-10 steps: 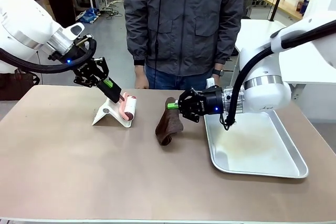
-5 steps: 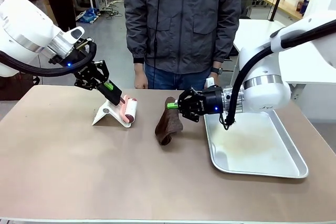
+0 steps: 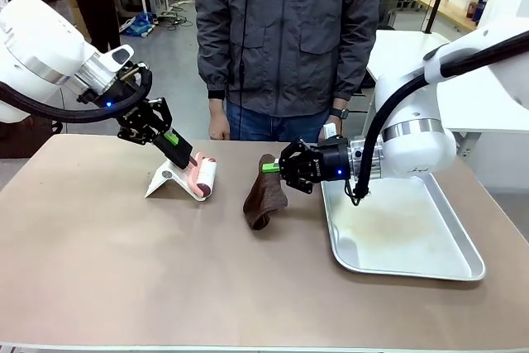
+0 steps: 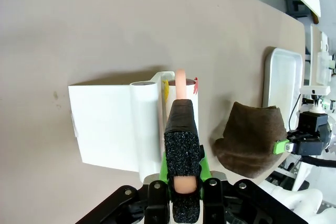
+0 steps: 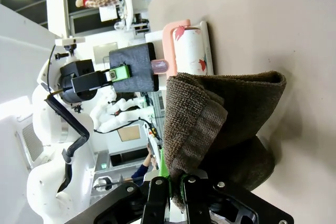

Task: Clean the surface of the table.
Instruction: Return the Lint Roller and towel to their original positions.

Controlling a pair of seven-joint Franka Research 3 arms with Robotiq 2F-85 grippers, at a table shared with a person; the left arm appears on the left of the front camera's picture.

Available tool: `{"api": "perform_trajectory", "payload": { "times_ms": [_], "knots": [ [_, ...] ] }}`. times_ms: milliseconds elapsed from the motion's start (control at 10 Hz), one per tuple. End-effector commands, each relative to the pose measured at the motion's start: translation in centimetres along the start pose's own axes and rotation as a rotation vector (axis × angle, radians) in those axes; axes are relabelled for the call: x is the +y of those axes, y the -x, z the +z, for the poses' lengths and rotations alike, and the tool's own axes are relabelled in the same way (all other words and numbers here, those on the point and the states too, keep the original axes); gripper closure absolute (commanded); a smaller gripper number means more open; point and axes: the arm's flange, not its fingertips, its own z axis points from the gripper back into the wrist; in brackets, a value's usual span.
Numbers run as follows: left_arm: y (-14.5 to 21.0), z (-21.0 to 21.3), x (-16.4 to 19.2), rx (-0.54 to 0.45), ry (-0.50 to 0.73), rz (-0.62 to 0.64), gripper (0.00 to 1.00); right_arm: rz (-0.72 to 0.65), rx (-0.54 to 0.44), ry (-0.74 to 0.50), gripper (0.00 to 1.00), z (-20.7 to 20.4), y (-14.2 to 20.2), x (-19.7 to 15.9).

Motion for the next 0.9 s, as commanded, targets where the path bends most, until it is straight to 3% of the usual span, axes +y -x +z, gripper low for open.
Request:
{"api": "perform_trajectory", "payload": {
  "times_ms": [0,800],
  "knots": [
    [0.37,-0.13,0.56,-0.019,0.013,-0.010,0.78,-0.010,0.019,0.008,0.92,-0.49,-0.52,0.66],
    [0.81,-0.02,0.80,-0.106,-0.006,-0.016,0.78,-0.013,0.040,0.008,0.92,-0.73,-0.70,0.55]
  ]
}}
